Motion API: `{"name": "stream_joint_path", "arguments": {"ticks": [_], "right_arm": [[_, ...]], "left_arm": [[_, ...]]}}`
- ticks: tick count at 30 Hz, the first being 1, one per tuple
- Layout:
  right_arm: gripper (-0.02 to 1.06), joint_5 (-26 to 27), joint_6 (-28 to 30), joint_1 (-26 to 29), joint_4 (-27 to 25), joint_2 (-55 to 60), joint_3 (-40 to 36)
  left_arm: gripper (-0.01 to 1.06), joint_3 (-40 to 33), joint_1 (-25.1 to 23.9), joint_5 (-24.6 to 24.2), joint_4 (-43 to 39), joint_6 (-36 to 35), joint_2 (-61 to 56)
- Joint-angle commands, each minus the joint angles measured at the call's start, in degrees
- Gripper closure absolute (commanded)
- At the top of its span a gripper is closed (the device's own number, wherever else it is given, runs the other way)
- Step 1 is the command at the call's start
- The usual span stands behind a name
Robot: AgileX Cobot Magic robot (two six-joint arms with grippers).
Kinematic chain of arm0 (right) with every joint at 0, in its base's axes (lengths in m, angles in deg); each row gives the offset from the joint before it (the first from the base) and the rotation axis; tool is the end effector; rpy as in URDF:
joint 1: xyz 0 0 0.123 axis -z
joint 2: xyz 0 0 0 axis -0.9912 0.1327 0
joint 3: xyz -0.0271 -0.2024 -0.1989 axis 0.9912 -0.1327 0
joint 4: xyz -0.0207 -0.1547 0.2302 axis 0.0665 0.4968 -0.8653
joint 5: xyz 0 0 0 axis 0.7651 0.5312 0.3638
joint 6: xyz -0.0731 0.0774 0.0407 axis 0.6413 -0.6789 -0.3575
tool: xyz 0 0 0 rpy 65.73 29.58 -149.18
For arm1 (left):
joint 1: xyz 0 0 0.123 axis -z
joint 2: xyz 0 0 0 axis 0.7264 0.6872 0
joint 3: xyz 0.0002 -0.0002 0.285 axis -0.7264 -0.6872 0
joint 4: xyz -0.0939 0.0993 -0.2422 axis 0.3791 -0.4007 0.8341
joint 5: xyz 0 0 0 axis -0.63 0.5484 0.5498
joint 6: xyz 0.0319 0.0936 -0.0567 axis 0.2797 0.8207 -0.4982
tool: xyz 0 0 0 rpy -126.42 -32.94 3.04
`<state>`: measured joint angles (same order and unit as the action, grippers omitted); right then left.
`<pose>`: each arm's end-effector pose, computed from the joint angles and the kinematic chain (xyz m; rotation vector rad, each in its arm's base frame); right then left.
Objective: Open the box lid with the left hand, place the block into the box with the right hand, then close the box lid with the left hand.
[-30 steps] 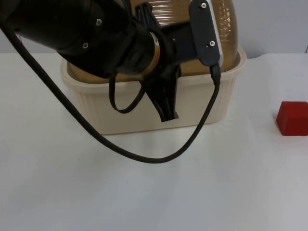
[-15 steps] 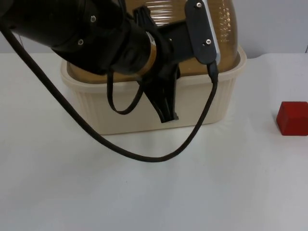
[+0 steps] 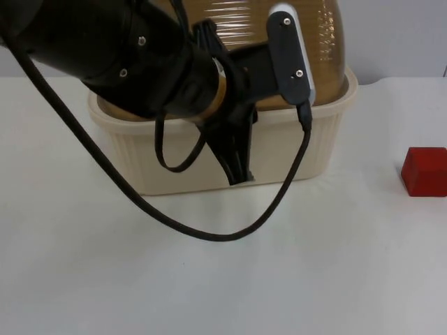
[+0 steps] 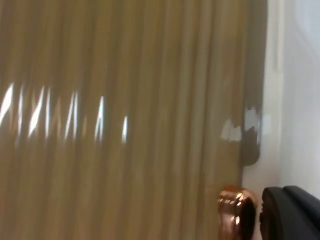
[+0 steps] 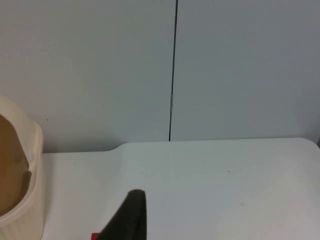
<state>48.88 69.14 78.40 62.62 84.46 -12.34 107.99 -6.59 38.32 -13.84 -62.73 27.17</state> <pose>0.1383 -0.0109 0.4041 0.0532 1.8442 -0.1243 0.3462 -0.2598 0.1301 1.5128 1.7090 0.3134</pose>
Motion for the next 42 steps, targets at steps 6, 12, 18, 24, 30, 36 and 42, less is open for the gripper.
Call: {"name": "stream_joint_path", "arguments": {"ticks": [6, 12, 18, 24, 30, 36, 42], "right_arm": [[0.0, -0.16, 0.39, 0.07, 0.4, -0.03, 0.24], [0.0, -0.16, 0.39, 0.07, 0.4, -0.03, 0.24], [0.0, -0.16, 0.39, 0.07, 0.4, -0.03, 0.24], [0.0, -0.16, 0.39, 0.07, 0.4, -0.03, 0.24], [0.0, -0.17, 0.54, 0.07, 0.4, -0.03, 0.24], [0.0, -0.17, 0.65, 0.07, 0.77, -0.03, 0.24], [0.0, -0.17, 0.65, 0.07, 0.77, -0.03, 0.24]], "left_arm": [[1.05, 0.16, -0.07, -4.13, -0.63, -0.37, -0.18], [1.05, 0.16, -0.07, -6.9, -0.46, -0.37, -0.18], [1.05, 0.16, -0.07, -7.2, -0.19, -0.93, -0.29], [1.05, 0.28, -0.07, -7.2, -0.75, -0.93, -0.29], [1.05, 3.09, -0.07, -8.74, -0.75, 0.17, -0.29], [1.05, 7.41, -0.07, -10.77, -0.75, 4.37, -0.29], [1.05, 11.28, -1.5, -9.78, -0.75, 4.26, -0.29]]}}
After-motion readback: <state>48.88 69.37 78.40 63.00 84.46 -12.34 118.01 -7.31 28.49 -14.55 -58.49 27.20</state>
